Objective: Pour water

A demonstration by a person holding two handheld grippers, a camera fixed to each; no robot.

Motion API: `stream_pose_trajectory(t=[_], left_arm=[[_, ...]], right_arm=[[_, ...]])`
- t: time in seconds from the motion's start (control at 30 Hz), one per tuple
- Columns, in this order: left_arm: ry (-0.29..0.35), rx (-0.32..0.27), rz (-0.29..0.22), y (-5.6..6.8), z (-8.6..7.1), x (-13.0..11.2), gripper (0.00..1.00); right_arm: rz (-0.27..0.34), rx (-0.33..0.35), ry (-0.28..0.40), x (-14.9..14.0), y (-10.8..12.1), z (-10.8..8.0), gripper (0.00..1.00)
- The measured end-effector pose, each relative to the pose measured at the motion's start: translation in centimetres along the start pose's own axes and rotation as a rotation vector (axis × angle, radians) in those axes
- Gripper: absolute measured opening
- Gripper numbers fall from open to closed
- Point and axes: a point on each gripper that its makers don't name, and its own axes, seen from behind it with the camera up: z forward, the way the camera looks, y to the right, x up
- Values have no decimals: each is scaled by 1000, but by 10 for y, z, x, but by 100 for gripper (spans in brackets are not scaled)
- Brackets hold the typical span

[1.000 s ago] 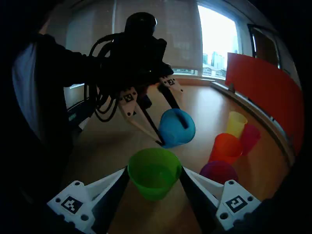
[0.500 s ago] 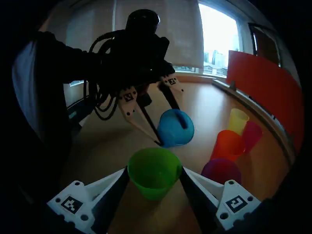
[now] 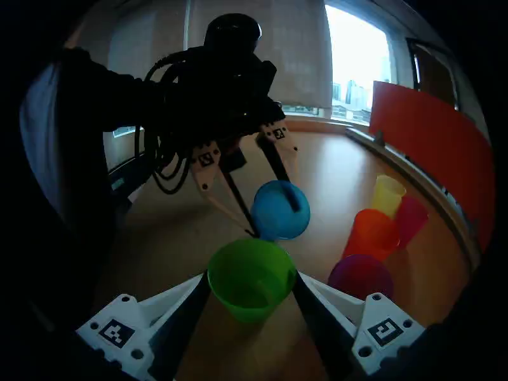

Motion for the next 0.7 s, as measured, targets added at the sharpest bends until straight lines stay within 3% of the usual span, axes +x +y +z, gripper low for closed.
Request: stream_pose_trajectory(t=[0.7], left_arm=[[11, 12, -13, 1, -6, -6, 83]], right_arm=[[-1, -7, -7, -2, 1, -3, 95]])
